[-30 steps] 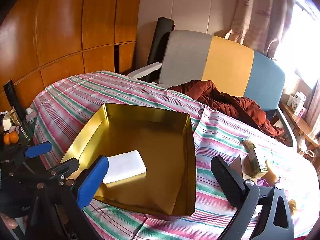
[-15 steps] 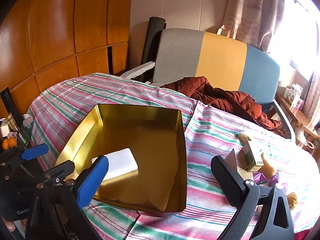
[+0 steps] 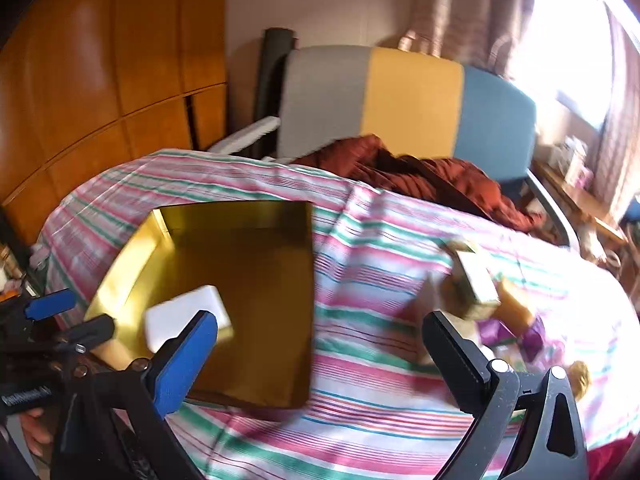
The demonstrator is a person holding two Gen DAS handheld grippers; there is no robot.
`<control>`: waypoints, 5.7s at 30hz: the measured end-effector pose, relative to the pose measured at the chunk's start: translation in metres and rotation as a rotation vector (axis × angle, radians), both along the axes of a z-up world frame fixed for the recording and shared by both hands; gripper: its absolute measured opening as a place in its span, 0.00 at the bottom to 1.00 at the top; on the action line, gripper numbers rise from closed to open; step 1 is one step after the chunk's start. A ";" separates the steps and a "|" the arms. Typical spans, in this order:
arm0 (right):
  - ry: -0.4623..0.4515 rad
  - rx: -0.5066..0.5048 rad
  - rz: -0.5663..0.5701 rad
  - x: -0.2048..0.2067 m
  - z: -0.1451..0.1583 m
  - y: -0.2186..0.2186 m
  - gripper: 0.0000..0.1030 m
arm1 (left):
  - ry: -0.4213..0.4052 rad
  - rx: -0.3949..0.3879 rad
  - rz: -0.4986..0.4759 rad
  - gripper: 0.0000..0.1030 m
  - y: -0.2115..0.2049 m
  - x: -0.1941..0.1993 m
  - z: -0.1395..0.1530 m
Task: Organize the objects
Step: 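Move both open tools back to the pile of items, then grasp the small green-white box with the left tool while the right tool grasps the white box, then lower both boxes into the gold tray and open both tools, then move both open tools back to the pile of items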
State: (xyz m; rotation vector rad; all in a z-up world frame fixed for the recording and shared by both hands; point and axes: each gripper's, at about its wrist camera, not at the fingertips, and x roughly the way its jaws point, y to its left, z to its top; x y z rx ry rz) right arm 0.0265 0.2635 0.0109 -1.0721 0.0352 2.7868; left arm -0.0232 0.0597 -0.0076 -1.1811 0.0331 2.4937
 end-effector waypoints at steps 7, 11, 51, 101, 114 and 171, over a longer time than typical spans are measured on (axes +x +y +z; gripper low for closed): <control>-0.030 -0.061 -0.188 0.024 -0.009 0.082 1.00 | 0.019 0.000 -0.155 0.80 0.049 0.004 0.008; -0.059 -0.077 -0.287 0.036 -0.013 0.133 1.00 | 0.014 -0.013 -0.232 0.80 0.080 0.004 0.011; 0.017 -0.325 -0.503 0.075 -0.030 0.279 1.00 | -0.258 -0.116 -0.419 0.29 0.357 -0.078 -0.042; -0.191 -0.168 0.211 -0.144 0.003 -0.001 0.48 | 0.003 0.030 0.098 0.42 -0.040 -0.122 0.001; -0.182 -0.186 0.225 -0.195 0.000 -0.071 0.73 | 0.023 0.092 0.215 0.46 -0.091 -0.076 0.001; -0.007 -0.024 0.100 -0.011 -0.030 -0.037 1.00 | 0.210 -0.149 0.252 0.48 -0.032 0.013 0.024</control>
